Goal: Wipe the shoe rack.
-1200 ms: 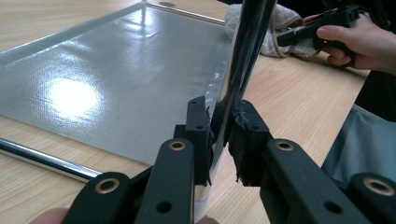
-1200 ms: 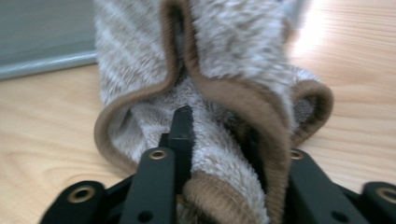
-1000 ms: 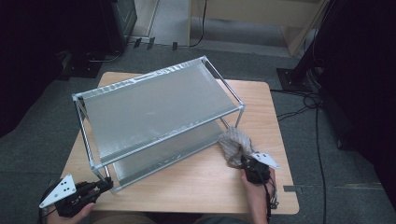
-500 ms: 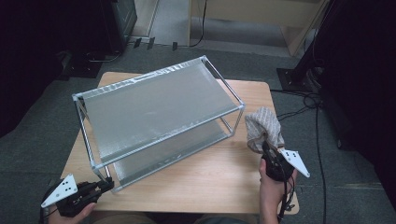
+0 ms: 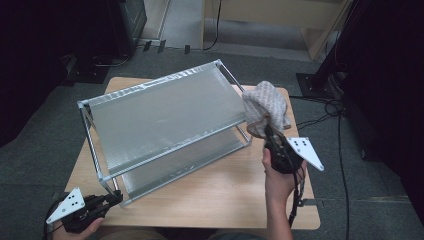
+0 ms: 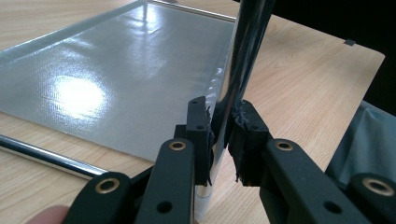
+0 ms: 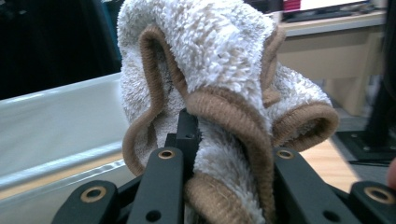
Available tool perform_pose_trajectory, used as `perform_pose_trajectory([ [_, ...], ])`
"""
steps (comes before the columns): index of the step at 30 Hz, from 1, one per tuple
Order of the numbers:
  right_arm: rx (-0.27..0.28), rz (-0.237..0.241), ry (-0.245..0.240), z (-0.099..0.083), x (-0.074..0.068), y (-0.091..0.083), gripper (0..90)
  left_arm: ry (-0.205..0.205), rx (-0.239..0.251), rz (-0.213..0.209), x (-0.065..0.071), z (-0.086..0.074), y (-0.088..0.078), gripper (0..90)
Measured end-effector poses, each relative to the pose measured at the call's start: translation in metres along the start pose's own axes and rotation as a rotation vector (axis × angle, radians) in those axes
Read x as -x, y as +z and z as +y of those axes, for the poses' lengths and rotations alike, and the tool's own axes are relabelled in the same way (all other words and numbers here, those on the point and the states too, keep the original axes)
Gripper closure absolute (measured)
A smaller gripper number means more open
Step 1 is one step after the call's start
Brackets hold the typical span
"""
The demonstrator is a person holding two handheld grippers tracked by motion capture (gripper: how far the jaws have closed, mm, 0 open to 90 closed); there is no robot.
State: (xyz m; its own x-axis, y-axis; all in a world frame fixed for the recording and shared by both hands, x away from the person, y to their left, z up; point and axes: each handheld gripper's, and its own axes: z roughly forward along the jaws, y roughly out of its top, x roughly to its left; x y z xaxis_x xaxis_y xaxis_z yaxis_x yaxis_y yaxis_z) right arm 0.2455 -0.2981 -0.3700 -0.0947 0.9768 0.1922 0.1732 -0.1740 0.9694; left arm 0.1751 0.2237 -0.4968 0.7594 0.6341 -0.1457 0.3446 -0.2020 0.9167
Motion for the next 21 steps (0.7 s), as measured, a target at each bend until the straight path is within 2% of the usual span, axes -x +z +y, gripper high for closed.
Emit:
perform_pose_trajectory([
  [2, -0.028, 0.049, -0.010, 0.000, -0.015, 0.008, 74.5, 0.009, 0.000, 0.004, 0.001, 0.000, 0.001, 79.2],
  [6, -0.064, 0.132, -0.073, -0.007, -0.049, 0.016, 74.5, 0.012, -0.001, 0.006, 0.001, 0.000, 0.001, 79.4],
  [7, -0.078, 0.170, -0.091, -0.012, -0.065, 0.016, 74.5, 0.012, -0.003, 0.006, 0.001, 0.000, 0.001, 79.4],
  [8, -0.078, 0.170, -0.091, -0.012, -0.065, 0.016, 74.5, 0.012, -0.003, 0.006, 0.001, 0.000, 0.001, 79.4],
  [9, -0.084, 0.189, -0.101, -0.015, -0.072, 0.016, 74.5, 0.012, -0.003, 0.005, 0.001, 0.000, 0.001, 79.4],
  [13, -0.086, 0.267, -0.124, -0.020, -0.098, 0.009, 74.4, 0.015, -0.007, 0.003, 0.001, 0.000, 0.000, 79.4],
  [16, -0.089, 0.339, -0.162, -0.025, -0.118, 0.002, 74.4, 0.015, -0.006, 0.003, 0.002, 0.001, 0.001, 79.5],
  [19, -0.086, 0.432, -0.224, -0.030, -0.138, -0.006, 74.3, 0.020, -0.009, 0.001, 0.003, 0.001, 0.001, 79.6],
  [20, -0.084, 0.453, -0.251, -0.032, -0.143, -0.008, 74.3, 0.020, -0.011, -0.001, 0.003, 0.001, 0.001, 79.6],
  [21, -0.082, 0.453, -0.270, -0.033, -0.148, -0.010, 74.3, 0.022, -0.010, 0.001, 0.003, 0.001, 0.001, 79.7],
])
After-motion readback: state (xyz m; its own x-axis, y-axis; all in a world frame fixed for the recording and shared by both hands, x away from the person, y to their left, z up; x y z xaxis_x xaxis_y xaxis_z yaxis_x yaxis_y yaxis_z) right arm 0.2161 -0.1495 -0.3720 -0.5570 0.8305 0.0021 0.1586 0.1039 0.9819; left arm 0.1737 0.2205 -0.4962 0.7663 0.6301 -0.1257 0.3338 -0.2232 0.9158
